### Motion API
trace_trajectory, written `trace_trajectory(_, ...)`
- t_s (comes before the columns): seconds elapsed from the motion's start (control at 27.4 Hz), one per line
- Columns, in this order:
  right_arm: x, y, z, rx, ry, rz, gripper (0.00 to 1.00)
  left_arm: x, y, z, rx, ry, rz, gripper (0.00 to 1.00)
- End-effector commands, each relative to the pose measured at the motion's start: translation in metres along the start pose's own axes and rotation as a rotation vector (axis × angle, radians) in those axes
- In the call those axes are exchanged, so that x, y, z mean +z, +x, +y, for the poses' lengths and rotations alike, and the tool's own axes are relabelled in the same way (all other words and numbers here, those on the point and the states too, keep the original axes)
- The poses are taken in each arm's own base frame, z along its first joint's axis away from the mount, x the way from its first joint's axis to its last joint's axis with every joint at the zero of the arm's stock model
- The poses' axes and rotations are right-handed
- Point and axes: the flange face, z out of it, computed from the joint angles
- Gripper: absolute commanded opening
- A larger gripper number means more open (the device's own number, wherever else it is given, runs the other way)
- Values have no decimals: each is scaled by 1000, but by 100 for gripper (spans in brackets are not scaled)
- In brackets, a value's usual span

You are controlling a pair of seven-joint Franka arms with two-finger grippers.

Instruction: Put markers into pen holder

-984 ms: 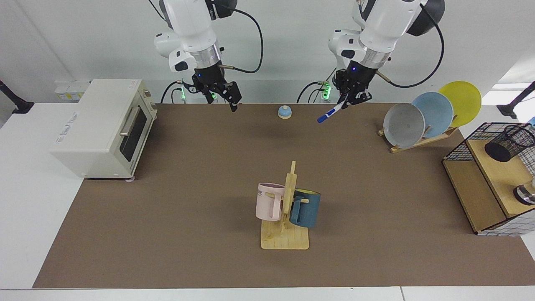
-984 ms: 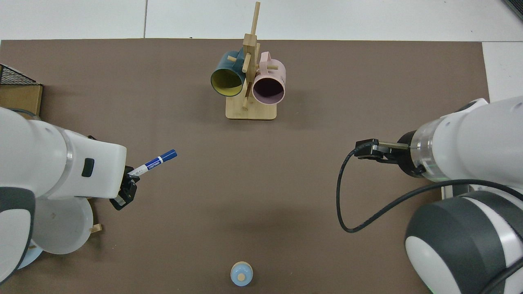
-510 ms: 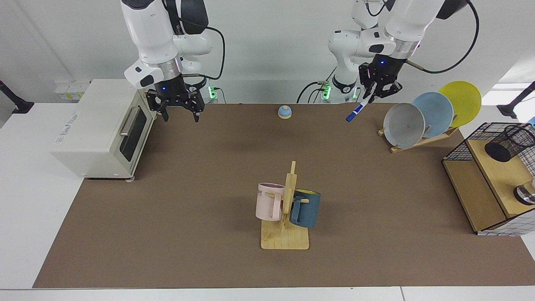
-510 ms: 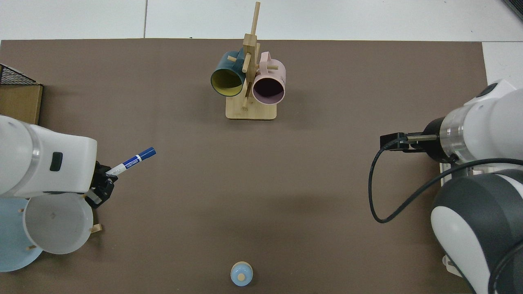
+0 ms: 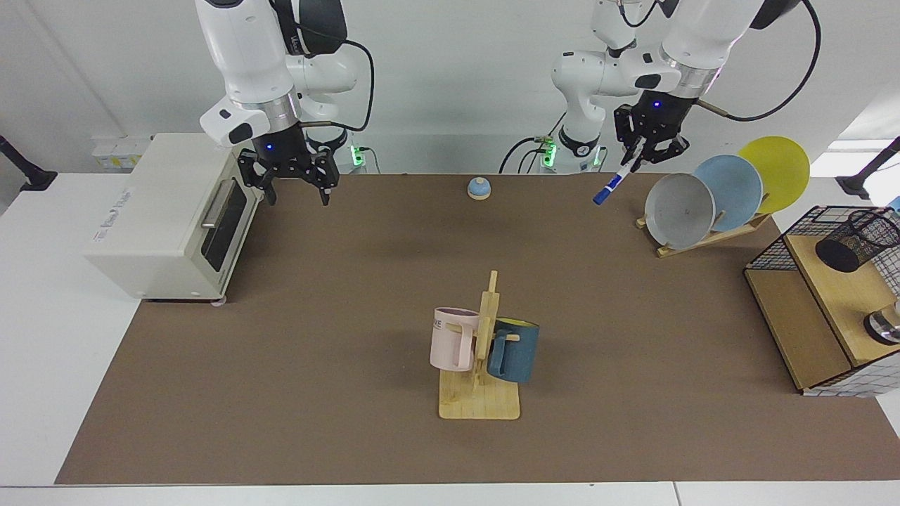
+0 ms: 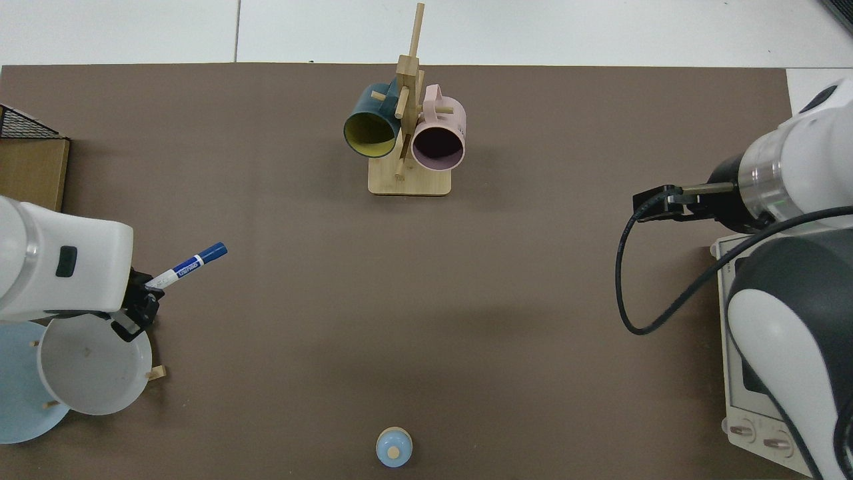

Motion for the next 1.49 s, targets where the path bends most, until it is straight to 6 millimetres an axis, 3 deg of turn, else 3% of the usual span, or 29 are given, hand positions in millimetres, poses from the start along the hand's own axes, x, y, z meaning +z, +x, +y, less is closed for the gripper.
trace_trajectory(0.0, 0, 9, 3, -34, -19, -15, 99, -11, -14, -6, -11, 55, -72, 0)
trace_trajectory(0.29, -2, 10, 10, -21, -14, -6, 99, -28, -44, -37, 105, 182, -222, 0)
trace_trajectory(0.73, 0, 0, 13, -10, -6, -46, 99, -48, -99, -124, 365, 240, -390, 0)
trace_trajectory(0.95, 1, -1, 13, 3, -3, -58, 99, -62, -110, -142, 509, 328, -508, 0)
trace_trajectory(1.06, 1, -1, 13, 5, 6, -62, 99, -66, -129, -161, 549, 353, -532, 0)
trace_trajectory(1.46, -5, -8, 7, 74, -1, -68, 99, -84, -179, -201, 595, 474, -619, 0)
